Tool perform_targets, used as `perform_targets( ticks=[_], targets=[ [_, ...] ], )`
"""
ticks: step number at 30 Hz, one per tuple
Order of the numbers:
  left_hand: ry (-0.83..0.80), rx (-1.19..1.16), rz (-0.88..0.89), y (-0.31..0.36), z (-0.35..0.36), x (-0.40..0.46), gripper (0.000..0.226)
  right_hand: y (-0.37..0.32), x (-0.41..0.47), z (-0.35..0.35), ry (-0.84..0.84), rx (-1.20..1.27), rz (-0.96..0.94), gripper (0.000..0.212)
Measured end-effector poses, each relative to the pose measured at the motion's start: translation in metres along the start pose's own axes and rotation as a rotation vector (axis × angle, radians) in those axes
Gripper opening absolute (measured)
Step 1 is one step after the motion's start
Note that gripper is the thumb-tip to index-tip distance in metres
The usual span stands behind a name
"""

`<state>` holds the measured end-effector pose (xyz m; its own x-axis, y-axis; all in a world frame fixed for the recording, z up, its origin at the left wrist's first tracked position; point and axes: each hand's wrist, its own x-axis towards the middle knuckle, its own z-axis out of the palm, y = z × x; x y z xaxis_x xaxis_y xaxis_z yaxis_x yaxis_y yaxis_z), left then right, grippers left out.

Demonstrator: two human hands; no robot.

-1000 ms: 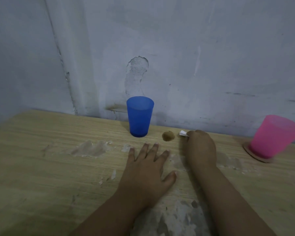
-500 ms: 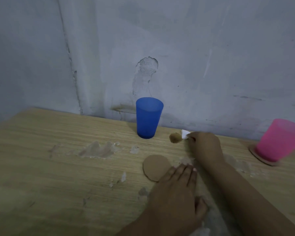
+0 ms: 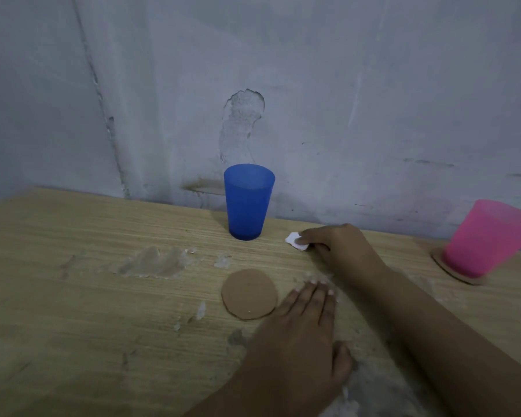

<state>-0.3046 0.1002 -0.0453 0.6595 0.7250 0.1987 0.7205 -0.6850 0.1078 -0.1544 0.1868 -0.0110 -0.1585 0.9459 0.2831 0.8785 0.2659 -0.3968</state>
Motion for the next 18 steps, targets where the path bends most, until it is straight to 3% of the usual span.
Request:
perform_targets(
  ticks=[5,9,14,18],
  targets=[
    [-0.027,-0.024,-0.033,0.001,-0.001,0.001,0.064,-0.004,0.01,0.004,-0.034,-0.141,0.019,0.019],
    [-0.001,-0.051,-0.038,0.002,0.0,0.0,0.065,-0.005,0.005,0.008,-0.015,-0.016,-0.012,0.015],
    [-0.033,-0.038,-0.048,-0.001,-0.005,0.004,0.076,0.009,-0.004,0.001,-0.015,-0.137,0.02,0.028],
    [-0.049,-0.1,-0.101,0.003,-0.002,0.0,0.069,-0.001,-0.002,0.009,-0.012,-0.11,-0.005,0.037]
  ],
)
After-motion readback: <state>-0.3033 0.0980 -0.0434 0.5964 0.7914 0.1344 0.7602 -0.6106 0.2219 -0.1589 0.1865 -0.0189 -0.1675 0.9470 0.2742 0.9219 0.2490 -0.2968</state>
